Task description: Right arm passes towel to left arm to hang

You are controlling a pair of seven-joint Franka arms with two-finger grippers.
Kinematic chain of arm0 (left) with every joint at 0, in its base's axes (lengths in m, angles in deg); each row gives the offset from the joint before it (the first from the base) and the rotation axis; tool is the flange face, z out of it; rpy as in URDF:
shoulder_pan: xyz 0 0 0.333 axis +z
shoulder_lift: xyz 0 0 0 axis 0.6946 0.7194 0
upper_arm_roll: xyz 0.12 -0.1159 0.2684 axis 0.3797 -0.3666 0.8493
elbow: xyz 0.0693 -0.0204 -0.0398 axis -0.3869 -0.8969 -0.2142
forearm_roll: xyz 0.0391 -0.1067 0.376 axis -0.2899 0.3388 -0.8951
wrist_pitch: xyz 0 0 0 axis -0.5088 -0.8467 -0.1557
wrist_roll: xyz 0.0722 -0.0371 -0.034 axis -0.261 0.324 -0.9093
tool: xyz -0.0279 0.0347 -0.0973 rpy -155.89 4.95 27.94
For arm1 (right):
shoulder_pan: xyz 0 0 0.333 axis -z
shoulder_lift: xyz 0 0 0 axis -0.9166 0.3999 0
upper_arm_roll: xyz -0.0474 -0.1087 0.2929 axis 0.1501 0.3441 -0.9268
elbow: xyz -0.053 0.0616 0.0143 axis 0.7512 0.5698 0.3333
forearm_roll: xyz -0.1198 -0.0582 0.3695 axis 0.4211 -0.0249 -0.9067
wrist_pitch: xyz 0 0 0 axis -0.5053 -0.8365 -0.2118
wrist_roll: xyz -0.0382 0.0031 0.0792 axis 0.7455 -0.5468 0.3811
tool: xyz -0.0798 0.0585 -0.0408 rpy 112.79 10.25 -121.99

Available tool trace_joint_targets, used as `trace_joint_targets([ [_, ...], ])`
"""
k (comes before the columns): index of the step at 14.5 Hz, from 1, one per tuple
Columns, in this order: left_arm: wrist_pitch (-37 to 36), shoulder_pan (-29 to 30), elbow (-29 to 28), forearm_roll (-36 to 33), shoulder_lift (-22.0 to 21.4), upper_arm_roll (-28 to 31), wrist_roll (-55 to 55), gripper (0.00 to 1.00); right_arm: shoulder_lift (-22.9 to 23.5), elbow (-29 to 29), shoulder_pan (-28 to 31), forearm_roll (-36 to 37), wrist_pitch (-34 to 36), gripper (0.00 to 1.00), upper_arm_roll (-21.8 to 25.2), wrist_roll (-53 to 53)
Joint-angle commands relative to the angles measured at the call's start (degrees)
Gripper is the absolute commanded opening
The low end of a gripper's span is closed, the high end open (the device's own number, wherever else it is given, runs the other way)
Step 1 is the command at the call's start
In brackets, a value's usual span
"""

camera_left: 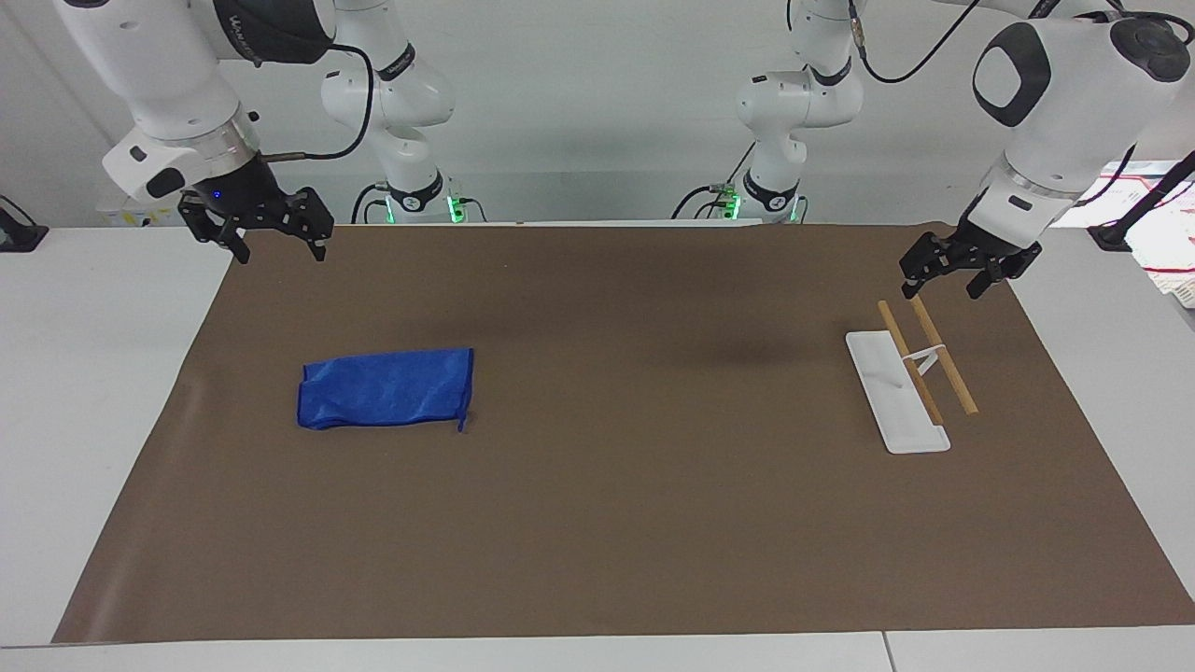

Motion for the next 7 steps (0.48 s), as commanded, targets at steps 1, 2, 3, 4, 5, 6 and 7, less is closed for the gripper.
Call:
trace_joint_targets([
  [1, -0.11, 0.05, -1.60, -0.45, -1.67, 0.08, 0.39, 1.00, -1.94, -2.88, 0.37, -0.04, -0.32, 1.00, -0.09, -0.40],
  [2, -0.02, 0.05, -1.60, -0.45, -1.67, 0.08, 0.39, 1.00, -2.12, -3.32, 0.98, -0.03, -0.32, 1.00, -0.17, -1.72],
  [3, -0.11, 0.05, -1.60, -0.45, -1.67, 0.08, 0.39, 1.00, -2.65, -5.06, 1.08, -0.03, -1.63, 1.00, -0.09, -2.25],
  [4, -0.11, 0.05, -1.60, -0.45, -1.67, 0.08, 0.39, 1.00, -3.96, -7.87, 1.25, -0.12, -4.43, 1.00, 0.17, -2.00],
  [5, -0.11, 0.05, -1.60, -0.45, -1.67, 0.08, 0.39, 1.00, -5.62, -12.42, 2.04, -0.64, -8.02, 1.00, 0.09, -1.99],
  [6, -0.11, 0.05, -1.60, -0.45, -1.67, 0.08, 0.39, 1.00, -8.08, -18.29, 2.04, -0.91, -13.54, 1.00, 0.09, -1.73],
  [7, -0.11, 0.05, -1.60, -0.45, -1.67, 0.08, 0.39, 1.00, -10.01, -24.01, 1.87, -0.91, -18.73, 1.00, 0.09, -1.47],
])
